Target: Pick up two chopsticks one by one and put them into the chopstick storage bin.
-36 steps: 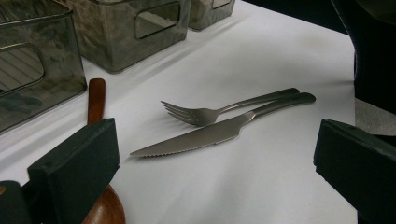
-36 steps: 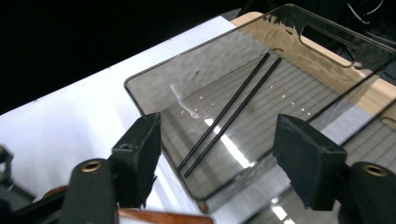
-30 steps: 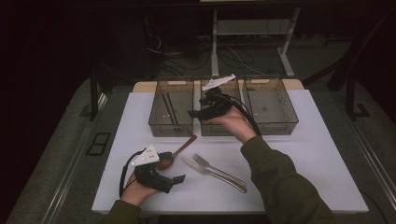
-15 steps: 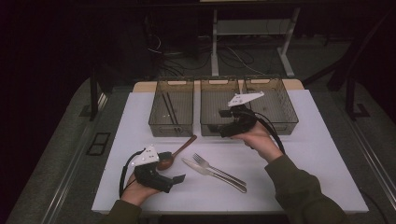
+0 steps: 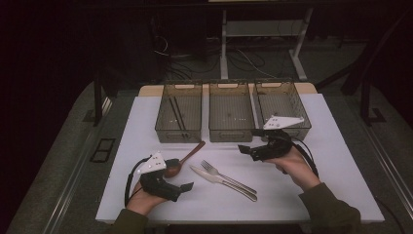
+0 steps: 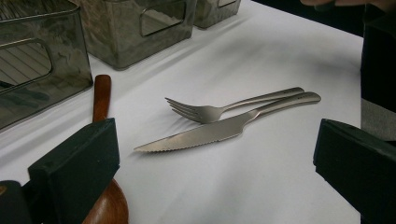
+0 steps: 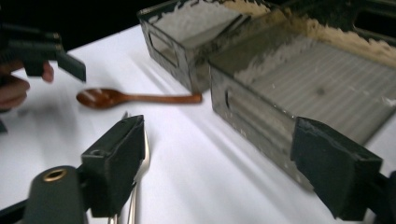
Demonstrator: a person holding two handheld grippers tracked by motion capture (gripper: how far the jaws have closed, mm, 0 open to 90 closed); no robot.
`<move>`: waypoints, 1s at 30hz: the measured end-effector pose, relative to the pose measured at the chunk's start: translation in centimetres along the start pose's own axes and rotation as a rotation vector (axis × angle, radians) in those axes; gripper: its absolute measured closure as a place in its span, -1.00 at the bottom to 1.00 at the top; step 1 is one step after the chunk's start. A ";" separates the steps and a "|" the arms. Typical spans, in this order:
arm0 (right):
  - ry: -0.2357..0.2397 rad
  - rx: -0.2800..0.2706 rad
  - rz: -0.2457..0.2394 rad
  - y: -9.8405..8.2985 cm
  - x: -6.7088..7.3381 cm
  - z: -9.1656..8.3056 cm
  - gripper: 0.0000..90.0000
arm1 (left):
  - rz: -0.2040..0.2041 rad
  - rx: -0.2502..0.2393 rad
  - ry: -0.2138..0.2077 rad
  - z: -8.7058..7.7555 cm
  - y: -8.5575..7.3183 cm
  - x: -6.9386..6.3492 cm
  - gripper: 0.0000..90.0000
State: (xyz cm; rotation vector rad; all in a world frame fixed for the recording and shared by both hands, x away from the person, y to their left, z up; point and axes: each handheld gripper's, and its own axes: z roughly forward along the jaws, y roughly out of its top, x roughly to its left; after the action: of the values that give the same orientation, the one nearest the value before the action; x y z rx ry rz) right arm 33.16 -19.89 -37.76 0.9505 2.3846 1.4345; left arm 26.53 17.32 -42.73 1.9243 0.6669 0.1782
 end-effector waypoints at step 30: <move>-0.117 -0.011 0.054 -9.7 -1.2 -6.4 -0.63 | 0.006 -0.003 0.014 -0.4 0.1 0.0 -1.00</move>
State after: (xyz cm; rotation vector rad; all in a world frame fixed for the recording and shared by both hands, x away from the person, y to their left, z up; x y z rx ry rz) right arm 27.00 -28.34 -42.94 1.0728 2.2812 1.3689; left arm 26.41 17.58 -42.53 1.9244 0.6701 0.1965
